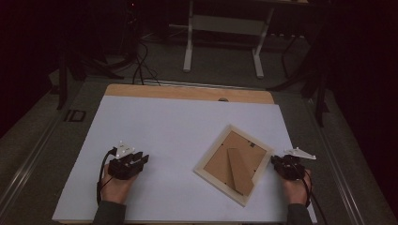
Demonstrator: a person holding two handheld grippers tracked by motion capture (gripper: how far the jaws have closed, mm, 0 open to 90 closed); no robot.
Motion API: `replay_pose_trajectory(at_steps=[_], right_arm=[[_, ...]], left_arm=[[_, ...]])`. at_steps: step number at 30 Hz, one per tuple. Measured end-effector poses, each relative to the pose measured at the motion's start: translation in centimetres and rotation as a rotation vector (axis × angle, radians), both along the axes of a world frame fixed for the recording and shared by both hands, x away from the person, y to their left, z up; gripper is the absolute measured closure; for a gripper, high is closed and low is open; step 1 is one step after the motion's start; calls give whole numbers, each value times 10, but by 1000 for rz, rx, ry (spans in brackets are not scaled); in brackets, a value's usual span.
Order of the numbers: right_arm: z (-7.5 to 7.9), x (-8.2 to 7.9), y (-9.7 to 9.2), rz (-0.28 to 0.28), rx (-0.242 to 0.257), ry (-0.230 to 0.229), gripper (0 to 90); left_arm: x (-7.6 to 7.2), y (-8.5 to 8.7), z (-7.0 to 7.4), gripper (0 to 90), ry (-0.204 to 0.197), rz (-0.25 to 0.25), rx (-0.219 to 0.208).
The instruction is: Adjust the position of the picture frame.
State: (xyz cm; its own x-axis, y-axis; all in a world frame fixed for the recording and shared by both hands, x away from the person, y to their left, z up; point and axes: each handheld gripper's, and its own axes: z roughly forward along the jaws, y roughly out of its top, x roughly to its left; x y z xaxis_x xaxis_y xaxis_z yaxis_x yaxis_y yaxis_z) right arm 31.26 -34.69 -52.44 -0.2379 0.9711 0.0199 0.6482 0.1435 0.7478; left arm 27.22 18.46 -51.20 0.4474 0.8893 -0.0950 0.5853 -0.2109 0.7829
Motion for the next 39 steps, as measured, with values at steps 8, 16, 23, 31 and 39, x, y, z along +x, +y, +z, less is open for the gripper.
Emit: replay_pose_trajectory(at_steps=[8, 16, 23, 31, 39], right_arm=[[6, -2, -1, -3, -7, -46, 897], [8, 2, 2, -4, -18, -62, 897], [12, 11, 1, -5, -4, -79, 897], [14, 23, -6, -26, 0, -77, 897], [6, 33, -13, -47, 17, -68, 897]], left_arm=[[-3, -25, 1, 900, 5, -126, 25], [-6, -44, -1, 900, 8, -190, 3], [-8, -54, 0, 900, -18, -166, 35], [-10, -63, 2, 900, -23, -219, 9], [-12, -79, 0, 897, -12, -273, -21]])
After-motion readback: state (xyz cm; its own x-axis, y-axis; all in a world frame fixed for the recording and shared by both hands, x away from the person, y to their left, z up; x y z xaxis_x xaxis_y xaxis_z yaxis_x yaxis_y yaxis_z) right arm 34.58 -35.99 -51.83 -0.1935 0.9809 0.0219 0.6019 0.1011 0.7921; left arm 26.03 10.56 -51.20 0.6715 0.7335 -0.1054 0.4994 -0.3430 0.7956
